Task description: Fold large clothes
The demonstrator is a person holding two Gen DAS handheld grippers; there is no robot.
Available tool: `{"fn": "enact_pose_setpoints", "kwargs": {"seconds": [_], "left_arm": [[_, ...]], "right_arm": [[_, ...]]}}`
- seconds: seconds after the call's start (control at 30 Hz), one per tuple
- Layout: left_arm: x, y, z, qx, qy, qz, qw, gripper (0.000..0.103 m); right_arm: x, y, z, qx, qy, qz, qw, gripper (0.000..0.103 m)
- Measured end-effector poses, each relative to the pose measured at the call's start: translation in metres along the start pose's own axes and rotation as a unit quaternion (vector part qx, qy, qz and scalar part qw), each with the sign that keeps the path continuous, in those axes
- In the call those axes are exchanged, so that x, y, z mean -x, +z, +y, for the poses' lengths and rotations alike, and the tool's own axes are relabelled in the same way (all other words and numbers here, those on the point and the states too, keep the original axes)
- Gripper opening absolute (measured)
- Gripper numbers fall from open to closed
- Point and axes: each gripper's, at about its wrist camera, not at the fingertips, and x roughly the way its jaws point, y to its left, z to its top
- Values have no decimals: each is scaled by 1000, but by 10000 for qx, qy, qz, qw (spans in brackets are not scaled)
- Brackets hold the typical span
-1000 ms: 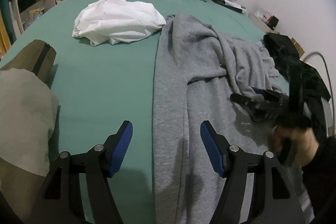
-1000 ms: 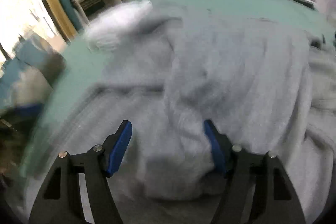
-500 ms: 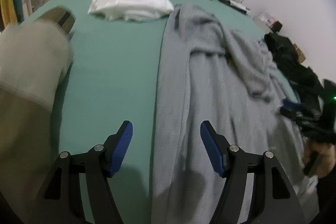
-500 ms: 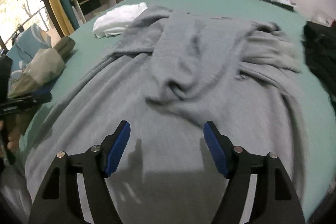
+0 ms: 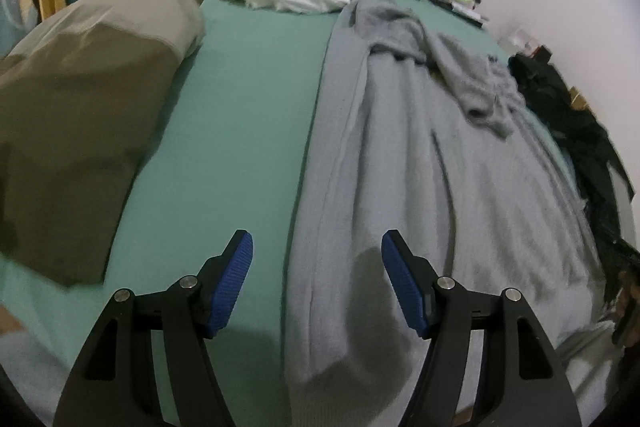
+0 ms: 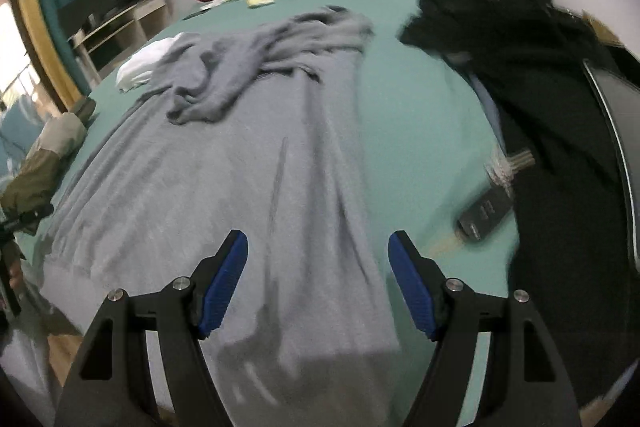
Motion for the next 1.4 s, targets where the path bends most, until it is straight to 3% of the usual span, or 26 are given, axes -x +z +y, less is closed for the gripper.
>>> {"fn": "enact_pose_setpoints", "kwargs": {"seconds": [0.13,0.3,0.57,0.6,0.63,0.67,0.73,0.8,0.83,0.9,0.93,1.07,1.17,1.4], "left_arm": [[2,-28,-1,-90,225,165,9996,70],[4,-38,-4,-180,321,170,9992,71],[4,-48,-1,-13,154,281,9995,73],[8,-49,-1,6,85,286,9996,73],[11,-50,-1,68,-42,306,9995,73],[13,-51,-2,122,-242,374,9989,73],[15,-56,-9,20,-286,374,9989,73],[12,-60,-24,-464,-103,404,9981,73],[10,-62,-32,-702,36,432,9966,72],[10,-67,-46,-1109,-19,444,9928,43],[11,-68,-49,-1159,-192,517,9917,23],[31,-65,-55,-1261,-291,242,9913,18],[64,-56,-52,-1182,-400,-200,9920,17],[129,-48,-42,-963,-741,-641,9905,17]], "right_arm": [[4,-31,-15,-252,243,280,9990,73],[-9,-56,-13,-465,596,767,9942,73],[-8,-69,4,-500,584,593,9953,72],[-8,-69,8,-426,635,595,9953,65],[-8,-69,9,-420,706,584,9949,43],[-8,-70,9,-486,788,596,9939,32],[-9,-73,8,-640,972,534,9918,25],[-8,-74,7,-768,1119,484,9896,22],[-7,-76,8,-846,1140,441,9889,21],[-1,-76,10,-824,1124,304,9898,21],[8,-74,11,-808,1133,122,9902,20],[39,-73,7,-1020,1277,-474,9854,20],[55,-74,15,-967,1316,-633,9845,20],[112,-72,25,-793,1417,-1085,9807,19]]}}
